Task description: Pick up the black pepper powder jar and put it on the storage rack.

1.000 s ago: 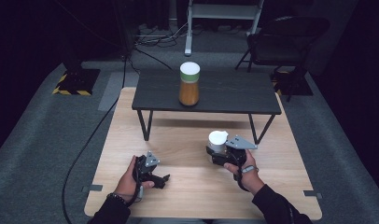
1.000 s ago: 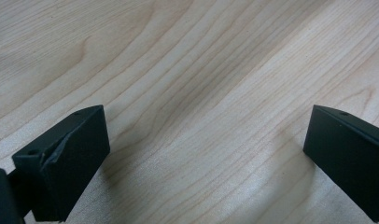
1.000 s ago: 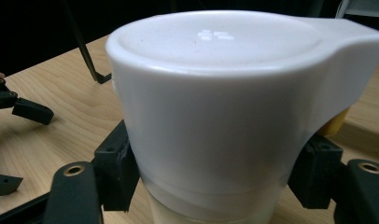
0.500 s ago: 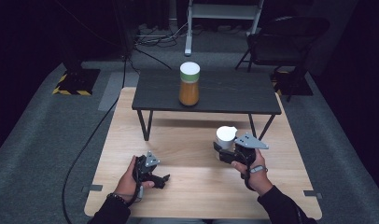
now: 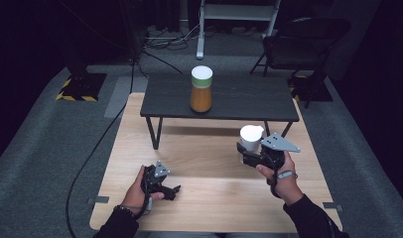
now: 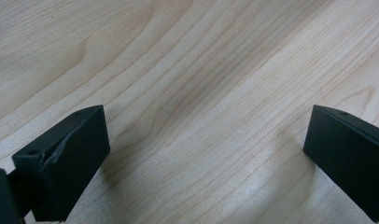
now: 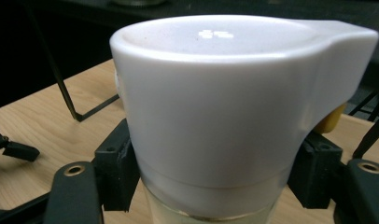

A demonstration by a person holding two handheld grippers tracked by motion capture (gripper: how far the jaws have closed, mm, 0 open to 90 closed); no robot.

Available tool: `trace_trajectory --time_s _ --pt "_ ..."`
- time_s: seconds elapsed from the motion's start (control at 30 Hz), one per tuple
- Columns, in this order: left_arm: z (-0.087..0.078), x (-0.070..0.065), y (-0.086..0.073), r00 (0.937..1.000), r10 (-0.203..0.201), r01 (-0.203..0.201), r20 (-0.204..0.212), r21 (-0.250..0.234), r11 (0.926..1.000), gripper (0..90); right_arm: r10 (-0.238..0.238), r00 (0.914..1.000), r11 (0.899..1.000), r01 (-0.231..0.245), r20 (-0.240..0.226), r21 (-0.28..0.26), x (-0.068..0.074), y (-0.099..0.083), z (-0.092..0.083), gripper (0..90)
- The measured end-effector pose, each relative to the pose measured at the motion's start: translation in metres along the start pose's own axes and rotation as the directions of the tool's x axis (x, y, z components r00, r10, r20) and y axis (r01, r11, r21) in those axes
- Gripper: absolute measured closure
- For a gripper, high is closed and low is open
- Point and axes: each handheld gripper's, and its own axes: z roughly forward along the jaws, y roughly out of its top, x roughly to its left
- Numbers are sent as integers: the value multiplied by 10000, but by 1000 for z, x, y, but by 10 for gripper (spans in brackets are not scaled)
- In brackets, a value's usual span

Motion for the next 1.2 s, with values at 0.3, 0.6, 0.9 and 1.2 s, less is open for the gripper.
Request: trace_trajectory --time_s 0.3,0.6,0.9,1.2 --pt "0 0 0 10000 -2 2 4 4 10000 4 5 9999 9997 -2 151 -233 -5 27 -9 303" --pt "0 0 0 10000 1 -1 1 3 10000 4 17 9994 9993 -4 342 -381 -9 49 -11 303" --pt "0 0 0 10000 0 0 2 2 10000 4 4 9971 9986 37 767 -534 -14 67 -11 303" --pt "0 0 0 10000 -1 1 4 2 10000 4 -111 9945 9967 193 1040 -788 -17 82 -13 304"
